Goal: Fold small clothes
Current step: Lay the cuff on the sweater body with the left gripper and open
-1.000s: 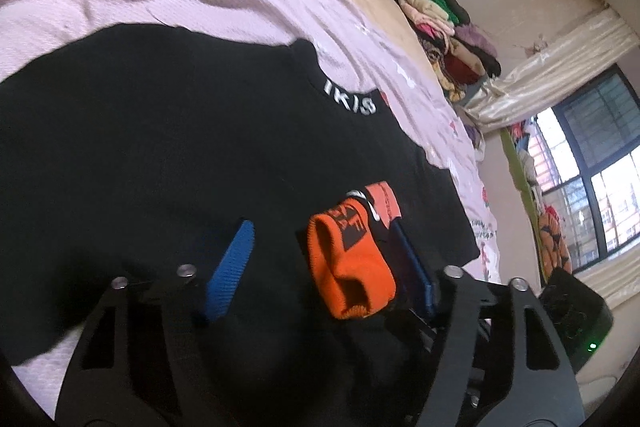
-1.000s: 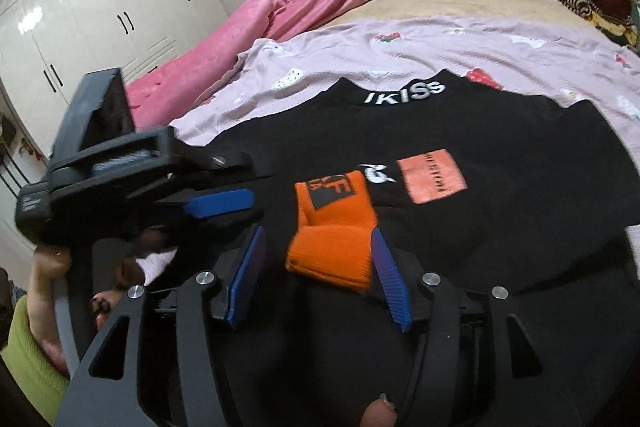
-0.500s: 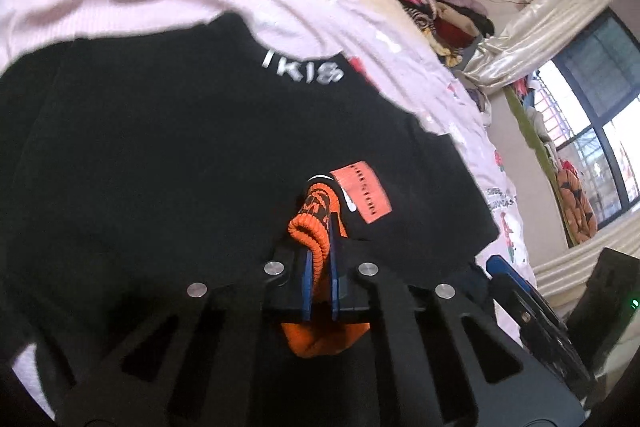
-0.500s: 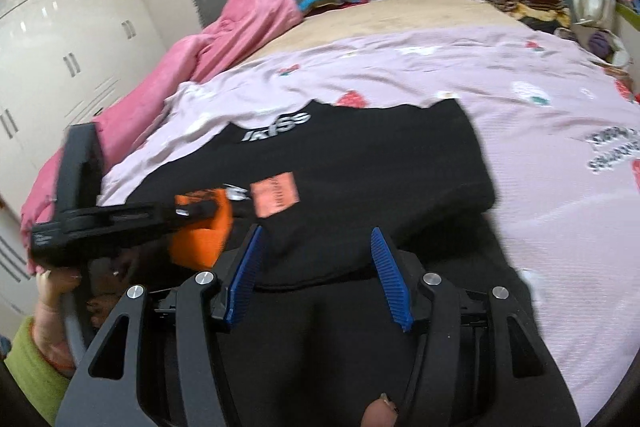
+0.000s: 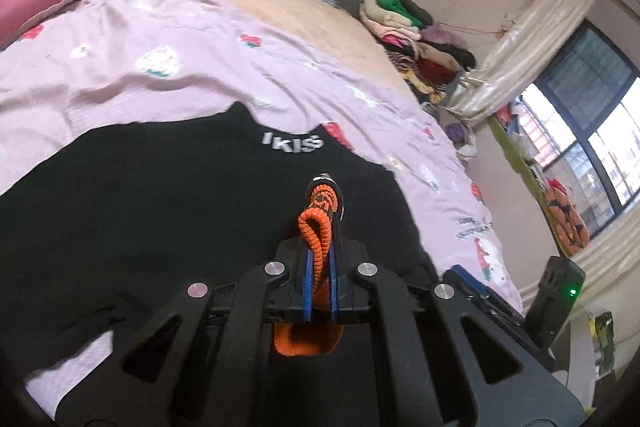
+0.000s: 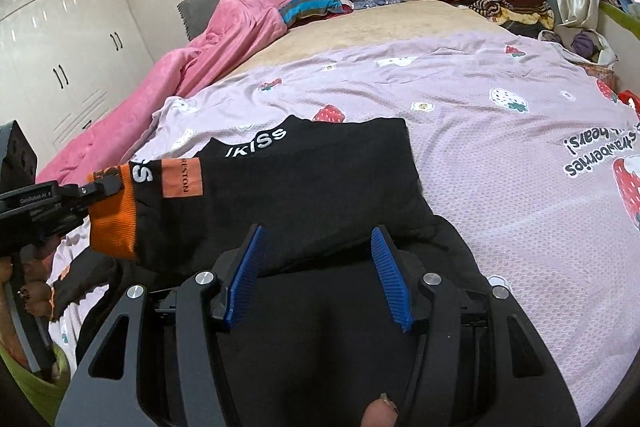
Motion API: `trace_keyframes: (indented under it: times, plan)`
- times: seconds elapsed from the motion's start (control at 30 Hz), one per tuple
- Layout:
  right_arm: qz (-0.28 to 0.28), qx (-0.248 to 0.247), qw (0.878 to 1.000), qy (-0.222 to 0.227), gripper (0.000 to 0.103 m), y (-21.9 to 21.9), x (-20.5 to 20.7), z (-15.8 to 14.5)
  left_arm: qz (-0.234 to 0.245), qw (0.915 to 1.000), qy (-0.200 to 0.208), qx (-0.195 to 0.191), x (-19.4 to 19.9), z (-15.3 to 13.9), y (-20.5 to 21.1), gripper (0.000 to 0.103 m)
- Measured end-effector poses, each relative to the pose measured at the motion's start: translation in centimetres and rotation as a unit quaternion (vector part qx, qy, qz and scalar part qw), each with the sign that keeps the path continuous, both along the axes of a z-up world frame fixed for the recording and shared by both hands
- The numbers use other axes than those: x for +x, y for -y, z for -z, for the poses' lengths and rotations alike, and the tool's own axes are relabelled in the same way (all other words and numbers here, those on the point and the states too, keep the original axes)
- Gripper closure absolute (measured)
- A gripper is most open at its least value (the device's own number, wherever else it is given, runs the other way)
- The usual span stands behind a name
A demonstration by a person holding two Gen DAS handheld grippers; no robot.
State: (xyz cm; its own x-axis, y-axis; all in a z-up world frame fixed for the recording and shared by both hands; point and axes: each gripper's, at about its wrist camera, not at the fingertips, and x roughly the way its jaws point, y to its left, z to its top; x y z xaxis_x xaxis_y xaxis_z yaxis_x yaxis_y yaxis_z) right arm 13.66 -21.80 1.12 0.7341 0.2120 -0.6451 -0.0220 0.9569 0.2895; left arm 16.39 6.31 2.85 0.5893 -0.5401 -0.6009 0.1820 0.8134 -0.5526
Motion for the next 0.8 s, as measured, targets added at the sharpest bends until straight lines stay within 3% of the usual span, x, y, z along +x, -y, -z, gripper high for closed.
trace_keyframes:
  times: [0.37,0.53,0.8]
  plan:
    - [0.003,-0.015,1.000,-0.002,0.049,-0.7,0.6,0.1,-0.025,0.9985,-0.040,0.026,0.6,2.3,-1.9,0.102]
    - [0.000,-0.019,1.000,-0.002,0.049,-1.1,1.0,0.1,-0.038,0.9978,-0.038,0.037,0.5,2.2,-2.7,0.102]
    - [-0.007,-0.040,0.999,-0.006,0.049,-2.0,2.2,0.3,-0.055,0.9944,-0.012,0.090,0.0,1.3,-2.4,0.100]
